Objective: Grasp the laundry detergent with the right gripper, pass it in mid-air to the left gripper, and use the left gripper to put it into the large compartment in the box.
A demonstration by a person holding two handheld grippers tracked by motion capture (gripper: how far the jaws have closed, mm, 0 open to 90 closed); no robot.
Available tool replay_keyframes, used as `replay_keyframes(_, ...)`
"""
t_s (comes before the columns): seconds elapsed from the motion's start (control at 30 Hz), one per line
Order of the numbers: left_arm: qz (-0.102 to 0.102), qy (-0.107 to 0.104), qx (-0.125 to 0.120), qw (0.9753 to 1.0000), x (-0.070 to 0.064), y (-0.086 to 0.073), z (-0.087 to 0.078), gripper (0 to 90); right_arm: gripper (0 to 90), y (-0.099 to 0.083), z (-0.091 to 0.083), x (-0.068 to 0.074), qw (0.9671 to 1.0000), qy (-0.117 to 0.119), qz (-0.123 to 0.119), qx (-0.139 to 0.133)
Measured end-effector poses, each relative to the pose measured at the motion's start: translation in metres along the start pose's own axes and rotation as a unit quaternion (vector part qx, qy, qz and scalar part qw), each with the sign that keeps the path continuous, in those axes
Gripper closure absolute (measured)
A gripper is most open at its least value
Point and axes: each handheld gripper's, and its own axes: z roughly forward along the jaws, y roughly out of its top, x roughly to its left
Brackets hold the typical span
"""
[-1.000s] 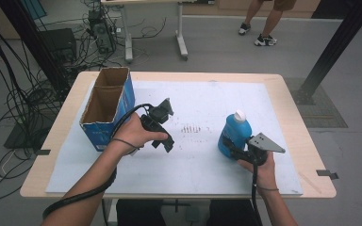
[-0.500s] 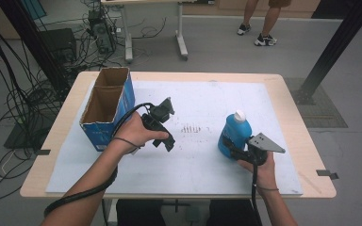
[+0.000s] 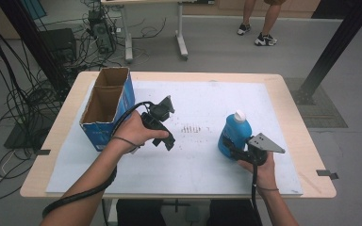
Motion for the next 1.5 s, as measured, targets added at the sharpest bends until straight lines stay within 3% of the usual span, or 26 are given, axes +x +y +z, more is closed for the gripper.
replay_keyframes(1.5, -0.001, 0.004, 0.002, 1.0, -0.0004, -0.0015, -0.0003, 10.8, 43.2, -0.0004, -0.0004, 0.0004, 1.0, -0.003, 0.001, -0.002)
